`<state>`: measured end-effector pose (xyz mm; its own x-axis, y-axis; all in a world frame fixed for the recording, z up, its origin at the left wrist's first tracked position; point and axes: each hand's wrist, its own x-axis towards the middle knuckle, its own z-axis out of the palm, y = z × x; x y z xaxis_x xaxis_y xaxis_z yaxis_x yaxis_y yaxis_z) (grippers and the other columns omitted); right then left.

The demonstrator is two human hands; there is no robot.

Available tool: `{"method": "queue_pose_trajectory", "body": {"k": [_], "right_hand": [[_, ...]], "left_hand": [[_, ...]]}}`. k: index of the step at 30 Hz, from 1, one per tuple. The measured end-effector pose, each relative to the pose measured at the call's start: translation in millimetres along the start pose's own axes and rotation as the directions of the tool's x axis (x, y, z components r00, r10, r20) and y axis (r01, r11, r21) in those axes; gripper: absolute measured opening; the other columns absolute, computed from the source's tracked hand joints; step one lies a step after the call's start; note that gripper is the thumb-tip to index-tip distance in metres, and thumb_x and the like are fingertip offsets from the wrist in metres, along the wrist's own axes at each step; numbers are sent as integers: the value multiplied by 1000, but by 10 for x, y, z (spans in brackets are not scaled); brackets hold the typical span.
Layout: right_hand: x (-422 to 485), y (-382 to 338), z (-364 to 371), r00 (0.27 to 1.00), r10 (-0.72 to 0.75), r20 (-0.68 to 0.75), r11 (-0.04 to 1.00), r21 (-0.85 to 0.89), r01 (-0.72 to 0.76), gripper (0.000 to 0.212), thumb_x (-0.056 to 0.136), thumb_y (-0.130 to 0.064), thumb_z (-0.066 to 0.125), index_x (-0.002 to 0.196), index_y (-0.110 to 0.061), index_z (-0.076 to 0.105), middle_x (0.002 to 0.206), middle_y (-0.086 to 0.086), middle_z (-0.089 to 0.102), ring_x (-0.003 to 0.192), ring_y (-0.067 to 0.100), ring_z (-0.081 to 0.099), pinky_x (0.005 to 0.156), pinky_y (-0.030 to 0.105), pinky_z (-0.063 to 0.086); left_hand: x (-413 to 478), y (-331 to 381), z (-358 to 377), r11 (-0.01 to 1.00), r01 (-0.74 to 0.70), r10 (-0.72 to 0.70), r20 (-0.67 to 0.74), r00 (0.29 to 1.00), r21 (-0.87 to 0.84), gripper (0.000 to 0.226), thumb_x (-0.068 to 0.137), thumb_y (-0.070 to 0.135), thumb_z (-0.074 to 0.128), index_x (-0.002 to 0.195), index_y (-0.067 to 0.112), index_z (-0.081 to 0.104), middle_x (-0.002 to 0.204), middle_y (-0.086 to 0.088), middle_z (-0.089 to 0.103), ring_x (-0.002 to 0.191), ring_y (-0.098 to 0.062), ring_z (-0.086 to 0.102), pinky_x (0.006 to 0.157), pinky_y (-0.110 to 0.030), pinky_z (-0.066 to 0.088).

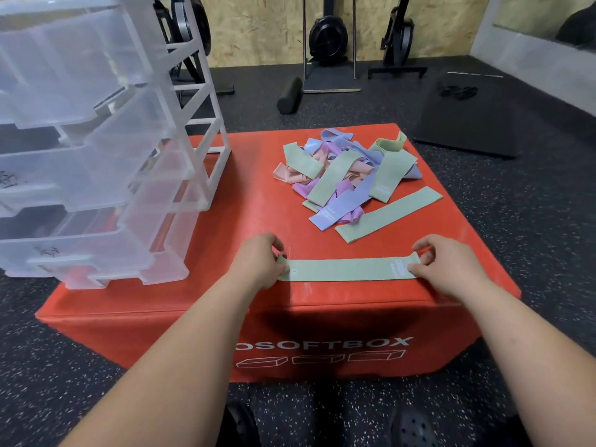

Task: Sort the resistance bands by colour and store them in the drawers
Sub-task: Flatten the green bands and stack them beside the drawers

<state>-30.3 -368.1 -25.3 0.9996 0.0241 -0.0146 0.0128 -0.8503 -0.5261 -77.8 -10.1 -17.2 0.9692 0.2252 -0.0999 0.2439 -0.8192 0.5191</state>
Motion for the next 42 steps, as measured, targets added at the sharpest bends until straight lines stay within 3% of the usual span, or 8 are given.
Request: {"method": "queue_pose_trajectory", "body": {"k": [4,9,16,24,31,36,39,42], "right_hand": [[5,-43,-35,996,-85,5,988,-126,85,40,75,-31,89,109,-34,68,104,-6,66,90,16,65,88,37,54],[-25,-65,-123,961,-230,153,965,-92,246,51,73,-29,93,119,-34,71,112,-13,68,100,10,64,92,30,48],[-8,-36,-158,946,-266,186,950,-117,290,48,73,-33,93,116,-37,73,113,-16,69,107,12,65,100,36,50],[224,-389,69,953,-302,-42,953,16,302,32,80,-38,87,110,-36,75,112,-14,73,99,12,67,90,33,51],[457,-921,555,944,-330,4,925,-199,324,36,86,-61,72,112,-35,73,109,-11,67,108,19,57,87,39,51],[574,-982,597,946,-322,-49,874,-400,277,23,100,-41,55,101,-26,73,100,-4,65,99,24,59,75,39,49],[650,-963,416,955,-287,-72,944,-191,269,16,100,-36,58,96,-27,70,95,-7,71,90,21,64,73,39,51],[650,-998,143,944,-324,-59,921,207,329,11,100,-28,65,91,-32,70,86,-16,73,79,2,65,74,21,49]], "left_hand": [[37,-13,-85,997,-4,3,15,1000,74,45,80,32,85,120,30,63,102,3,71,89,-21,68,80,-37,58],[-6,-95,-222,960,-275,262,185,947,46,58,76,32,93,127,31,65,113,15,67,100,-11,64,84,-28,50],[-2,-177,-180,942,-328,313,170,934,65,58,75,30,92,127,34,67,107,19,70,98,-8,65,84,-28,52],[181,45,20,930,-365,366,-85,927,32,41,81,34,85,119,33,70,109,13,67,105,-14,60,92,-36,50],[361,205,209,930,-361,368,-130,921,70,34,87,35,79,119,32,70,111,10,66,109,-17,57,95,-37,48],[468,219,240,923,-380,385,-115,916,66,32,87,36,77,118,34,69,110,11,65,107,-18,58,94,-41,50],[554,231,239,914,-405,404,-127,906,24,32,87,34,77,118,35,69,107,15,66,104,-13,60,94,-39,51],[535,369,208,874,-432,402,-168,900,-220,37,91,34,77,126,36,68,115,22,69,104,-1,63,91,-26,51]]}}
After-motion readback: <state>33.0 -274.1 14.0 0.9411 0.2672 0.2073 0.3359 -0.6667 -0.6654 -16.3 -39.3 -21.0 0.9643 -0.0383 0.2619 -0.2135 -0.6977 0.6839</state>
